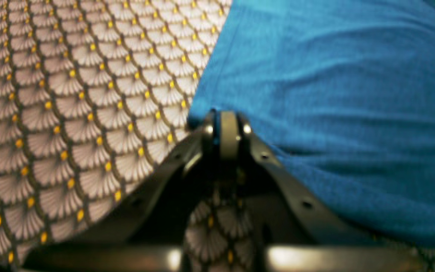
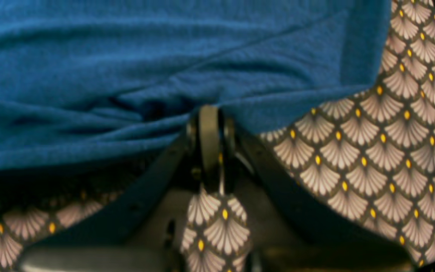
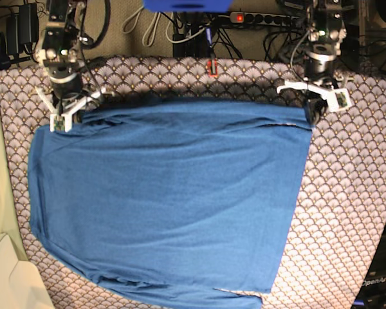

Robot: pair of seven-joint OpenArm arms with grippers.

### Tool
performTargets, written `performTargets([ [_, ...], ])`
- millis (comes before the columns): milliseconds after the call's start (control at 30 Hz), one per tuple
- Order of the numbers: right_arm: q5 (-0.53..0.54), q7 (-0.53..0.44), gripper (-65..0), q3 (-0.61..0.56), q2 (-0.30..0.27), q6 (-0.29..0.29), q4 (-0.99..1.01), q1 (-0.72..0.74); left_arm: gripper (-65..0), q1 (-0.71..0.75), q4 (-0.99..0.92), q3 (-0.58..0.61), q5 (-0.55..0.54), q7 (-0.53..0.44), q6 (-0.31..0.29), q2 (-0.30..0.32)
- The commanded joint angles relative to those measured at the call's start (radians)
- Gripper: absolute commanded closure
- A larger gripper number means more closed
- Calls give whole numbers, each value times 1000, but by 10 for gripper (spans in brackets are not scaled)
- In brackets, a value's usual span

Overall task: Fold the T-shirt properly
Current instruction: 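Lift the gripped corners and pull the shirt toward the robot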

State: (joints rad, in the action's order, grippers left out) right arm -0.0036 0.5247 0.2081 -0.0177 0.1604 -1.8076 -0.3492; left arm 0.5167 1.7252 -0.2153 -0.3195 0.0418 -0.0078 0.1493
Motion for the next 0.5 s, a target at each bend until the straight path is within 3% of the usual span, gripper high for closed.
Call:
performTargets([
  [0,1,-27,0,1,-8,-5,-16,14,-8,-16,12,-6,1,-30,-4,5],
  [267,1,-27,0,-2,-9,-5,-13,77,-8,-149,20,-9,1,155,-2,5],
  [467,1,-25,0,-2,-11,-5,-11,129,-8,-198,16,-11,1,185,2,5],
])
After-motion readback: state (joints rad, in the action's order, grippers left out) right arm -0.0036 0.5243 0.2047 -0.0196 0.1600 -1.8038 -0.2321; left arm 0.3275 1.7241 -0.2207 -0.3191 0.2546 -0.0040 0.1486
